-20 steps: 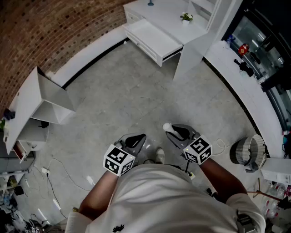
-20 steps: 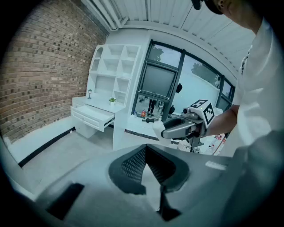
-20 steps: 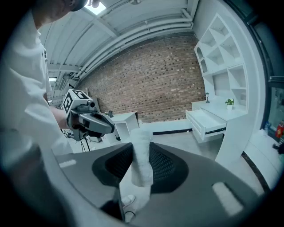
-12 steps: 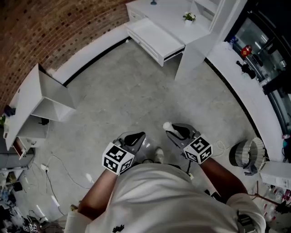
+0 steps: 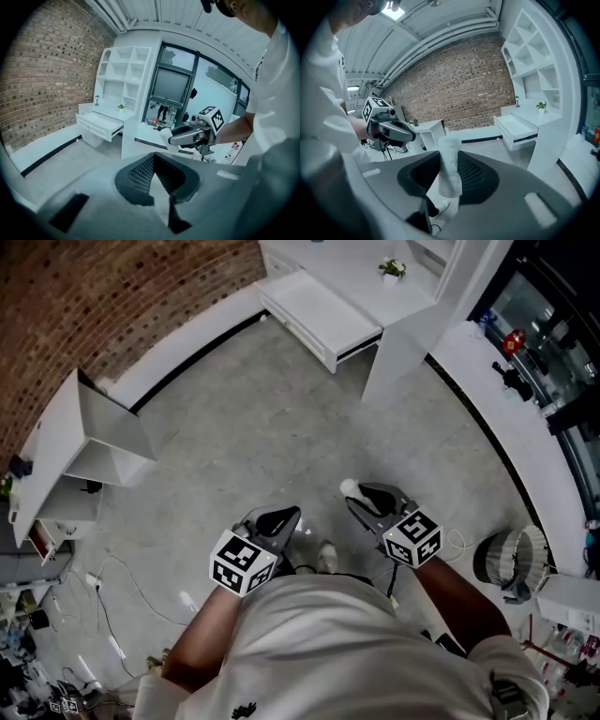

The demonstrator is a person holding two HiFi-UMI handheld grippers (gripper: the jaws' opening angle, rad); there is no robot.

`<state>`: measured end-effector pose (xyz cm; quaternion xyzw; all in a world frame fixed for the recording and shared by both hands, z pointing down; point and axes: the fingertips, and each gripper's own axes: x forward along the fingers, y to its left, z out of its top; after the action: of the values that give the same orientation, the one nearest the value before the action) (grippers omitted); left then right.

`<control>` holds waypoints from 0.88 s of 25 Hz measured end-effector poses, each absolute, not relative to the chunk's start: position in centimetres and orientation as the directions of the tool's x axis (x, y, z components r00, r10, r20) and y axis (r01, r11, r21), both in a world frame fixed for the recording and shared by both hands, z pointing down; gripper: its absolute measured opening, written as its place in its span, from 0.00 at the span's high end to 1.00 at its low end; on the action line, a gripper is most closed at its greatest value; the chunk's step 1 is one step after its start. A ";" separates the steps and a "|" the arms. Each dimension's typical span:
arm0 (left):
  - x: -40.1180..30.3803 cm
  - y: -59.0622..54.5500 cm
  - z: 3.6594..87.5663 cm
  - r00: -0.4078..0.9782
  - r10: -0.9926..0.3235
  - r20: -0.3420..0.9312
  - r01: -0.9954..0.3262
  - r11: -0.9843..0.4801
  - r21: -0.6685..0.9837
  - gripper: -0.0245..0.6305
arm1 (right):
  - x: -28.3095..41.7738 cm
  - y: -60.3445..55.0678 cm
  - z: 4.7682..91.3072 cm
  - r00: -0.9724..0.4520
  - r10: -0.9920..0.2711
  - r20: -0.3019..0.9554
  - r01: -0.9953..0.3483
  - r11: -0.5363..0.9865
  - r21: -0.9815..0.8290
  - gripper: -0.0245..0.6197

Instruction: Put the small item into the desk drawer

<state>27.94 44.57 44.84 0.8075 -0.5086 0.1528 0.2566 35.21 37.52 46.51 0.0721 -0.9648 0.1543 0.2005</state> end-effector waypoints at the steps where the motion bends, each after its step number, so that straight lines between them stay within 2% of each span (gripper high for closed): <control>1: 27.7 44.3 45.1 0.440 -0.739 0.510 -0.898 -0.353 0.262 0.95 | 34.9 37.1 46.6 -0.909 -0.081 0.410 -0.205 0.942 -0.268 0.75; 10: 20.8 38.7 46.0 0.496 -0.723 0.480 -0.868 -0.408 0.283 0.95 | 28.5 31.4 47.0 -0.887 -0.142 0.438 -0.267 0.934 -0.238 0.76; 22: 4.5 29.7 45.3 0.587 -0.659 0.470 -0.807 -0.526 0.269 0.95 | 14.7 20.9 45.9 -0.829 -0.290 0.477 -0.419 0.888 -0.188 0.75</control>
<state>4.49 29.70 45.27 0.8592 -0.4267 0.1571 0.2348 14.74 20.91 45.86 0.1874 -0.9455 0.1437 0.2240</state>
